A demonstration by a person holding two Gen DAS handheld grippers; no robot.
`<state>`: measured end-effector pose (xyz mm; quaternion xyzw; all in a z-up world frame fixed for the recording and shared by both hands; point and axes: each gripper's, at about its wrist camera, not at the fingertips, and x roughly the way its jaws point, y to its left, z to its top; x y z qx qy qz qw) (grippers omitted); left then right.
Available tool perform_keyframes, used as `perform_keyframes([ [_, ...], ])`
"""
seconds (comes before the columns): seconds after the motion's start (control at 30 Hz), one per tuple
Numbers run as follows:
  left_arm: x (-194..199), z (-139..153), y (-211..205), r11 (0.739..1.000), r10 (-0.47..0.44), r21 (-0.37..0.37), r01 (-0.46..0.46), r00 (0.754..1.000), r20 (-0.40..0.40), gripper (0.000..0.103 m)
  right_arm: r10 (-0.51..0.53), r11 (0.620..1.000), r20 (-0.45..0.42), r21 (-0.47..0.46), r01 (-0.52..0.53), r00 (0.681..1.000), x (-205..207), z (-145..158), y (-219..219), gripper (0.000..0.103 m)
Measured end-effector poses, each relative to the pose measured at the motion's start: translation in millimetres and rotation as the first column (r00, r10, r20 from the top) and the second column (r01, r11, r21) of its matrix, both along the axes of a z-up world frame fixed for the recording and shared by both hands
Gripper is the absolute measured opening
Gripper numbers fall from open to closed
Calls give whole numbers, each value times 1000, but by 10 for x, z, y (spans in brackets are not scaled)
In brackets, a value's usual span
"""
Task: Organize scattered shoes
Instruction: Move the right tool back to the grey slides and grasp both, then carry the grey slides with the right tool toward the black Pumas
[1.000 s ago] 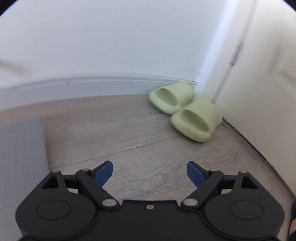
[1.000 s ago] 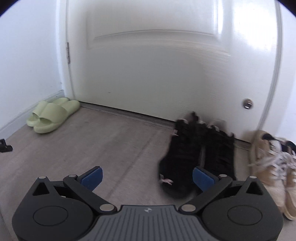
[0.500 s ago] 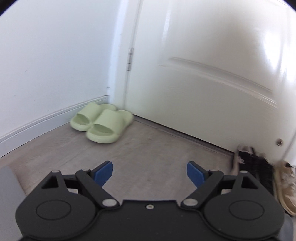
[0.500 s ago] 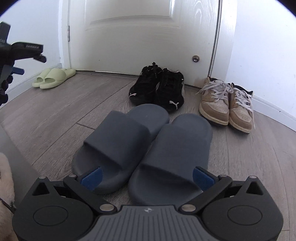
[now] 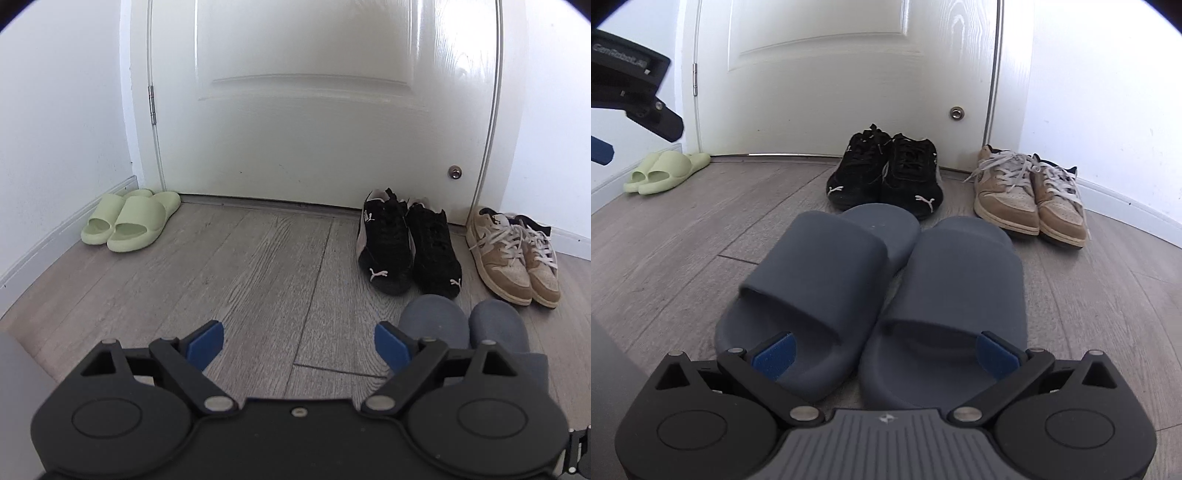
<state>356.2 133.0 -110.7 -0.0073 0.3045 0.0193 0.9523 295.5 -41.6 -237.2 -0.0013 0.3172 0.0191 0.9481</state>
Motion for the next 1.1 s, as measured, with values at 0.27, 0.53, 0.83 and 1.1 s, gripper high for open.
perform_keyframes([
  [0.27,12,-34,219,993,64,-102,-66,998,-25,89,-35,999,-20,27,35,999,137,-88,-27,103],
  [0.53,64,-108,200,993,55,-97,-59,997,-47,89,-79,996,-23,31,80,997,304,-160,-41,103],
  [0.83,120,-171,183,994,61,-90,-67,996,-68,89,-60,998,14,2,60,998,409,-216,-38,103],
  [1.1,154,-205,179,993,78,-85,-85,994,-80,89,-47,997,58,-54,50,997,355,-209,-10,99],
])
